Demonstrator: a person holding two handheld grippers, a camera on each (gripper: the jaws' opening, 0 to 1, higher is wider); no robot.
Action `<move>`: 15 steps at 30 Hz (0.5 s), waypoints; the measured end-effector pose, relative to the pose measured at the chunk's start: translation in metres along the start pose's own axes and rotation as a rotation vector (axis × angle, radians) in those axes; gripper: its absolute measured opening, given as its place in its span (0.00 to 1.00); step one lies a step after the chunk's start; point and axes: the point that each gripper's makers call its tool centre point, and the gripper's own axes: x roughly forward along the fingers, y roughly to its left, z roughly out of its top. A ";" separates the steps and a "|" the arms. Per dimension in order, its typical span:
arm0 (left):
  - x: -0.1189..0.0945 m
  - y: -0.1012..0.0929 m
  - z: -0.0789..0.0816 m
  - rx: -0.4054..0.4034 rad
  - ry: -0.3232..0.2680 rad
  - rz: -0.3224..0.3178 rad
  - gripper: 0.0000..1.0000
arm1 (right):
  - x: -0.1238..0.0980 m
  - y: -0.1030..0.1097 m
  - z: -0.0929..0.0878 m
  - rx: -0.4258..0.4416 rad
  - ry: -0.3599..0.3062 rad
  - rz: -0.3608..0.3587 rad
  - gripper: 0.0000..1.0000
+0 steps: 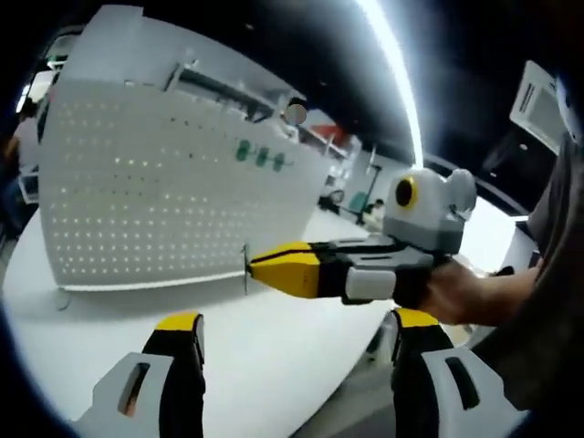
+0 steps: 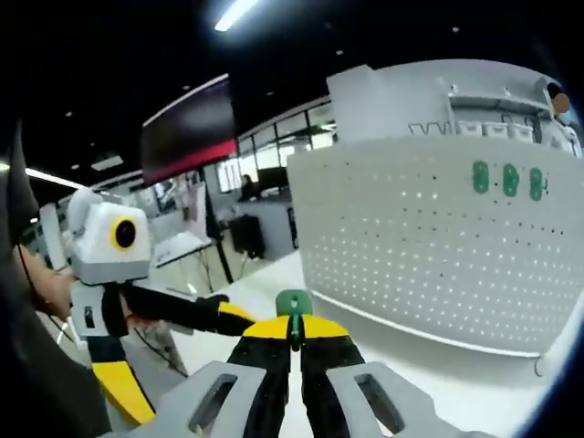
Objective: Insert the hook assembly into the mounting plate slot until the hook locks in place.
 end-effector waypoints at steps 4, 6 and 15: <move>-0.004 0.000 0.005 -0.015 -0.021 -0.001 0.91 | 0.000 -0.001 0.002 -0.035 0.000 -0.017 0.00; -0.007 0.003 0.010 -0.022 -0.038 0.010 0.92 | 0.000 -0.003 0.003 -0.036 -0.005 -0.029 0.00; -0.012 0.010 0.025 -0.051 -0.093 0.044 0.95 | -0.002 -0.014 0.010 -0.074 -0.033 -0.093 0.00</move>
